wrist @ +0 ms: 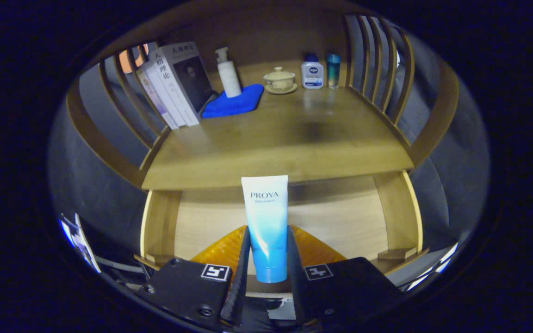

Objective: Pull open the drawer, take out the items inside it, and place them on the countertop above the cabinet.

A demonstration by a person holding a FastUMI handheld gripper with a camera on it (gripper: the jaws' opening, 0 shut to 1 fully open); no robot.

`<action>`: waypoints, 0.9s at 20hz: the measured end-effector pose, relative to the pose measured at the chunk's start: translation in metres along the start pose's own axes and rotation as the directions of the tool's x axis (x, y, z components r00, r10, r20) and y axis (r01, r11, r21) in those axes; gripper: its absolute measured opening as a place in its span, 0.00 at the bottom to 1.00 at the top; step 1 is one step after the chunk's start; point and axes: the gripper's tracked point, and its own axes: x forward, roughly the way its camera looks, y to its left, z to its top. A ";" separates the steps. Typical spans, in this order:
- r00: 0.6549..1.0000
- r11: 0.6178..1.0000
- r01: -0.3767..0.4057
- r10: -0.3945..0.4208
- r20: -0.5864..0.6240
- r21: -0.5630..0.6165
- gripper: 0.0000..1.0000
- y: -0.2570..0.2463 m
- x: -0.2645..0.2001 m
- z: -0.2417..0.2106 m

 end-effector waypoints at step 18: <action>0.997 0.999 0.051 -0.052 0.059 0.020 0.45 0.000 0.062 0.113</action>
